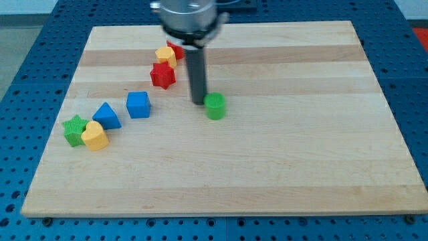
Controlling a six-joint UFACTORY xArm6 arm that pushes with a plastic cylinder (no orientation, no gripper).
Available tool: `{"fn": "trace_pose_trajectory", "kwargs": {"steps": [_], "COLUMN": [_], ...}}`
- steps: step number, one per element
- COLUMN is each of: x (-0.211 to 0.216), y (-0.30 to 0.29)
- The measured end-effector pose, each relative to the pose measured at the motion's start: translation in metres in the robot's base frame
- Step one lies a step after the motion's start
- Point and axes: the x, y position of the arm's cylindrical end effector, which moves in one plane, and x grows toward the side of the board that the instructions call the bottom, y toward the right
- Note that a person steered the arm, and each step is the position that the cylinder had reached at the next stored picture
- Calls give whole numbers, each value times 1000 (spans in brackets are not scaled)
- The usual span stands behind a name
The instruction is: Slide the blue cube into the blue triangle
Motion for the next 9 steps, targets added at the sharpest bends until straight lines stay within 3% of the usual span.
{"fn": "trace_pose_trajectory", "kwargs": {"steps": [1, 4, 9], "x": [-2, -17, -16], "y": [10, -76, -157]}}
